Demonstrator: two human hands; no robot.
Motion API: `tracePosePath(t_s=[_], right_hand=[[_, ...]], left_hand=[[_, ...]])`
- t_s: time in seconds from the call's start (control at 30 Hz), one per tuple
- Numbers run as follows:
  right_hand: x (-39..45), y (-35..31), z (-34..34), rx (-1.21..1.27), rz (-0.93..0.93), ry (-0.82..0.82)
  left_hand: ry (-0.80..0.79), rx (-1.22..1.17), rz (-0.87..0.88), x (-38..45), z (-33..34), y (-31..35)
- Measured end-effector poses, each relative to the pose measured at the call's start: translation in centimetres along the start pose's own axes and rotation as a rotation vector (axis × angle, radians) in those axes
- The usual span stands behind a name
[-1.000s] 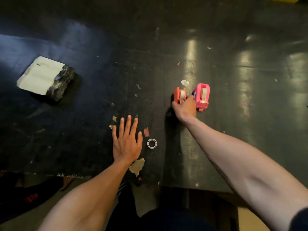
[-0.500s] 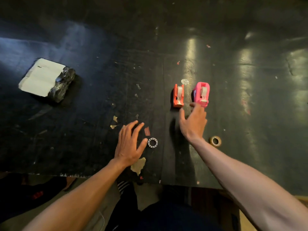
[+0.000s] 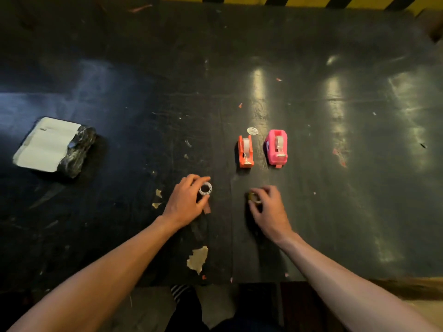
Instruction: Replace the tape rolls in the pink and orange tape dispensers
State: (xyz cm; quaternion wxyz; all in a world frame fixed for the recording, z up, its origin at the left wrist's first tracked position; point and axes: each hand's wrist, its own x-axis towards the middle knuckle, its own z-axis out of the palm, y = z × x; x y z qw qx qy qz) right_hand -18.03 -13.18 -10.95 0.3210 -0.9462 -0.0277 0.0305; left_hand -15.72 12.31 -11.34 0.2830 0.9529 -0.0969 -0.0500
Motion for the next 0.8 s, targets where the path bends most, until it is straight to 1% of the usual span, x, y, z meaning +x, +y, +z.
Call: tracePosePath(t_s=[0.07, 0.13, 0.27, 0.43, 0.53, 0.67, 0.77, 0.8], right_hand=[[2.3, -2.4, 1.6, 0.008, -0.125, -0.118], [5.3, -4.6, 2.8, -0.001, -0.178, -0.190], [11.1, -7.9, 3.7, -0.033, -0.075, -0.258], [14.8, -8.7, 3.5, -0.156, 0.025, -0.249], [15.3, -9.2, 3.5, -0.183, 0.066, -0.271], [15.2, -9.9, 2.8, -0.182, 0.087, -0.313], [14.2, -10.3, 2.1, -0.105, 0.142, -0.325], [13.9, -10.2, 2.1, -0.068, 0.160, -0.305]], left_hand=[[0.051, 0.002, -0.127, 2.0, -0.9, -0.5], [0.040, 0.017, -0.239, 4.0, -1.8, -1.1], [0.023, 0.027, -0.362, 6.8, -3.1, -1.6], [0.017, 0.013, -0.416, 8.7, -3.3, -1.4], [0.031, 0.008, -0.431, 9.0, -3.2, -1.0], [-0.021, 0.003, -0.449, 9.0, -3.7, -0.2], [-0.022, -0.092, -0.546, 8.5, -4.3, 0.7], [0.005, -0.138, -0.586, 8.3, -4.4, 0.9]])
